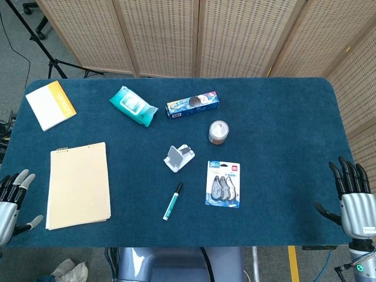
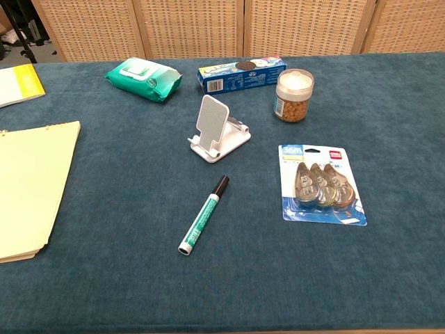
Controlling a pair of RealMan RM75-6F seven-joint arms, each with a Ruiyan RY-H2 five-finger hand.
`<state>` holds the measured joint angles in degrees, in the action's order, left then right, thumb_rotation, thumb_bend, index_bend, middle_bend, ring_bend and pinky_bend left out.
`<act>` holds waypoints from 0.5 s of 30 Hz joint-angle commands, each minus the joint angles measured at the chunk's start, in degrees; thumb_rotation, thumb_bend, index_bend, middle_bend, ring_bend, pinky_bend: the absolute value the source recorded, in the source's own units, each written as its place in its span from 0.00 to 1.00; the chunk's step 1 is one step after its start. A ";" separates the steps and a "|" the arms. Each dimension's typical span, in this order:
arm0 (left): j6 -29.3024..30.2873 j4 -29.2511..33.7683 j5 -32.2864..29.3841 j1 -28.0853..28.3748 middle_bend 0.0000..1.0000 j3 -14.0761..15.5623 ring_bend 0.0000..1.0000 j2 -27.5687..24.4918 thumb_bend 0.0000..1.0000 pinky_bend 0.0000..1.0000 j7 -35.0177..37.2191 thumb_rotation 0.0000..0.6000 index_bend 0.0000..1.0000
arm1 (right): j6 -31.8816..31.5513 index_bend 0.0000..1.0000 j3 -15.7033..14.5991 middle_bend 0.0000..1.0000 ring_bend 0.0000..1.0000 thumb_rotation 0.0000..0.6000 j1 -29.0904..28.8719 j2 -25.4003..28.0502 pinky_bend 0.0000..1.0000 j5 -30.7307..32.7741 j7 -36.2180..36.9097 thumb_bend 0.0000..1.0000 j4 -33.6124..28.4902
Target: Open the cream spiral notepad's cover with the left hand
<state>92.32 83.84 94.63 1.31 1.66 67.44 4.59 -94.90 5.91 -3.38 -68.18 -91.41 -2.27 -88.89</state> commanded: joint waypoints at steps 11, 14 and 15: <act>1.05 -2.22 -0.34 -0.35 0.00 -0.45 0.00 0.70 0.00 0.00 1.19 1.00 0.00 | 0.12 0.00 0.55 0.00 0.00 1.00 0.02 0.23 0.00 0.73 0.48 0.00 -0.19; 0.05 -3.11 -0.09 -0.07 0.00 -0.01 0.00 1.31 0.00 0.00 0.17 1.00 0.00 | 0.38 0.00 0.58 0.00 0.00 1.00 -0.06 0.18 0.00 0.88 0.52 0.00 -0.35; -0.61 -3.90 0.12 0.10 0.00 0.34 0.00 1.69 0.00 0.00 -0.35 1.00 0.00 | 0.51 0.00 0.52 0.00 0.00 1.00 -0.09 0.15 0.00 0.89 0.47 0.00 -0.33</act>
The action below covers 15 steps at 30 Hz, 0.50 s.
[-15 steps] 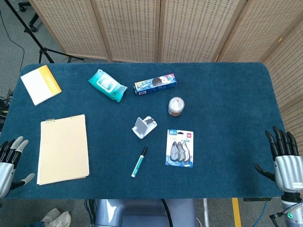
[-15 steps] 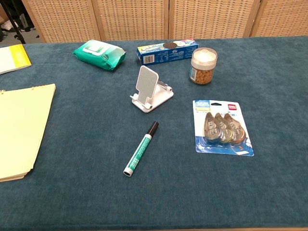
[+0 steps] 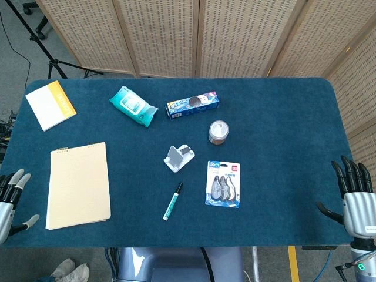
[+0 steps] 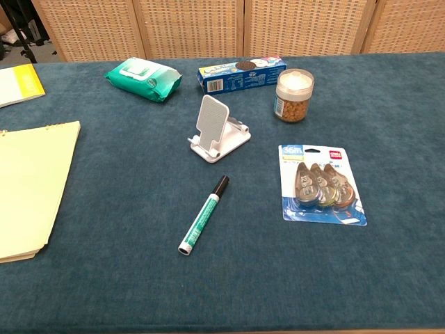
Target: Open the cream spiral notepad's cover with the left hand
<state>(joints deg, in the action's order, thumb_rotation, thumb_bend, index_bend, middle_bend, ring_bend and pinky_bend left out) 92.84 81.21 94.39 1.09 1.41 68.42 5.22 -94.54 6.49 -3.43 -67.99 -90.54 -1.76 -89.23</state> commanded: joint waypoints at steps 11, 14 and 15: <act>-8.75 -24.75 4.29 1.77 0.00 7.44 0.00 9.61 0.00 0.00 13.58 1.00 0.00 | 1.44 0.00 -0.55 0.00 0.00 1.00 -0.36 -0.32 0.00 0.04 -0.07 0.00 0.01; -8.89 -29.77 4.61 1.52 0.00 8.07 0.00 11.76 0.00 0.00 15.05 1.00 0.00 | 1.60 0.00 -0.61 0.00 0.00 1.00 -0.40 -0.35 0.00 0.04 -0.10 0.00 -0.08; -9.14 -30.98 4.62 1.50 0.00 8.24 0.00 12.39 0.00 0.00 15.59 1.00 0.00 | 1.64 0.00 -0.62 0.00 0.00 1.00 -0.40 -0.35 0.00 0.04 -0.10 0.00 -0.09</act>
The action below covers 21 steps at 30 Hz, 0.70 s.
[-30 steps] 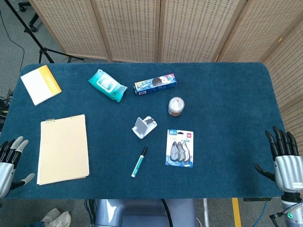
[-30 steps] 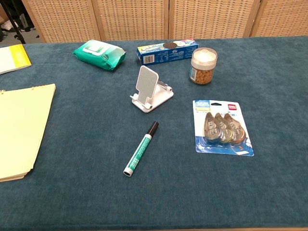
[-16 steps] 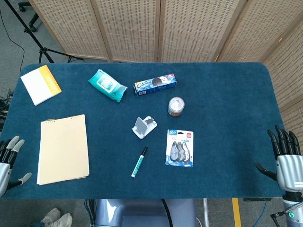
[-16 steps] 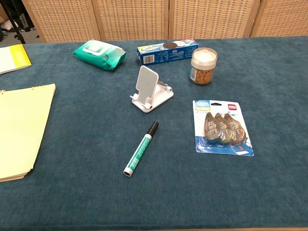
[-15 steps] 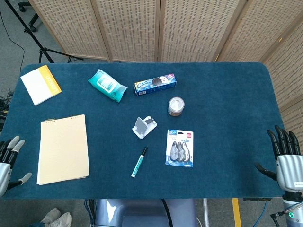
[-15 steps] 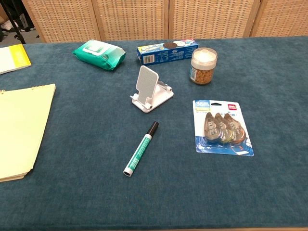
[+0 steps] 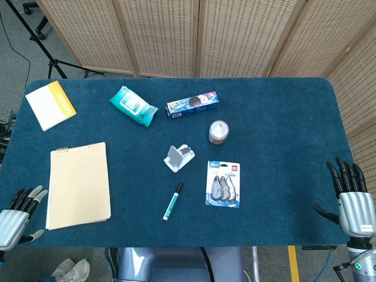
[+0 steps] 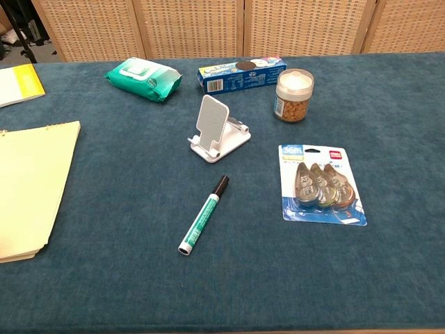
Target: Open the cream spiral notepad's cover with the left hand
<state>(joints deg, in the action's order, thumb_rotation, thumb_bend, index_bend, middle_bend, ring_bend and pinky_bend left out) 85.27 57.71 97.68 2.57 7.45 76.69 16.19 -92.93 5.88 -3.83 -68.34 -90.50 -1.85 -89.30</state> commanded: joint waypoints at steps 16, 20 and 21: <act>-0.63 -19.22 1.77 0.44 0.00 2.83 0.00 10.64 0.16 0.00 9.51 1.00 0.00 | 0.08 0.00 0.19 0.00 0.00 1.00 0.08 0.41 0.00 0.41 1.04 0.00 -0.09; -0.43 -20.03 1.65 0.45 0.00 2.87 0.00 10.84 0.21 0.00 10.14 1.00 0.00 | 0.08 0.00 0.16 0.00 0.00 1.00 0.09 0.43 0.00 0.38 1.05 0.00 -0.14; -0.39 -20.22 1.61 0.46 0.00 2.88 0.00 10.87 0.21 0.00 10.28 1.00 0.00 | 0.04 0.00 0.15 0.00 0.00 1.00 0.10 0.44 0.00 0.34 1.05 0.00 -0.15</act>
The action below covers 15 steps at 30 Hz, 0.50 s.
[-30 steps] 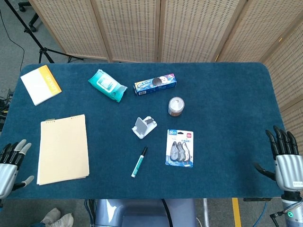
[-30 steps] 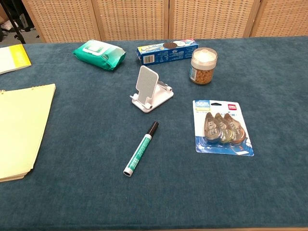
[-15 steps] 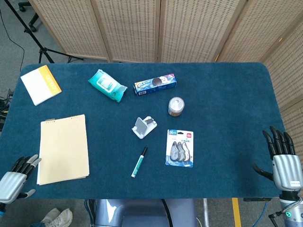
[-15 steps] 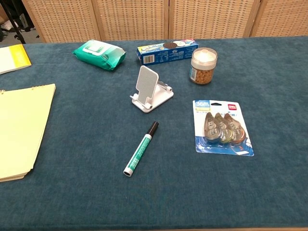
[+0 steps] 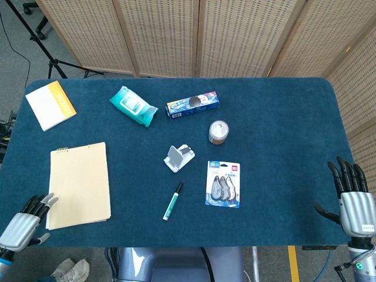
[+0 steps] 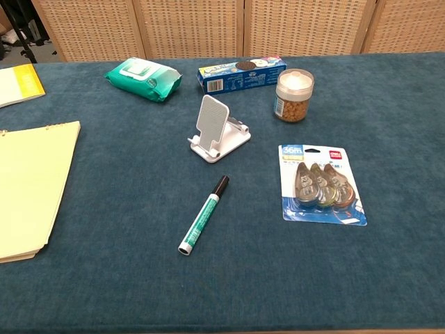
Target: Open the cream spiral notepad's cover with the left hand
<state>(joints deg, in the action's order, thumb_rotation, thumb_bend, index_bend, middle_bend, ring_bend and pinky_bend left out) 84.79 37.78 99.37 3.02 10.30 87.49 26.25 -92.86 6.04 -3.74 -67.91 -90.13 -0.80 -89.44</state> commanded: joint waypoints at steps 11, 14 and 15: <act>-0.96 -1.84 -0.83 0.42 0.00 -0.05 0.00 0.69 0.22 0.00 0.06 1.00 0.00 | -0.12 0.00 -0.05 0.00 0.00 1.00 0.06 0.08 0.00 -0.16 0.10 0.00 -0.17; -1.30 -2.13 -0.89 0.70 0.00 -0.05 0.00 1.01 0.22 0.00 -0.37 1.00 0.00 | -0.04 0.00 -0.03 0.00 0.00 1.00 0.05 0.12 0.00 -0.09 0.25 0.00 -0.20; -1.34 -2.15 -0.91 0.75 0.00 -0.05 0.00 1.09 0.22 0.00 -0.29 1.00 0.01 | -0.03 0.00 -0.02 0.00 0.00 1.00 0.05 0.13 0.00 -0.06 0.26 0.00 -0.19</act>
<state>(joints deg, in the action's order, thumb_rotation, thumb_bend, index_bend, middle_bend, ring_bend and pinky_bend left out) 83.49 35.65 98.48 3.73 10.25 88.53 25.92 -92.88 6.01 -3.69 -67.78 -90.19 -0.54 -89.63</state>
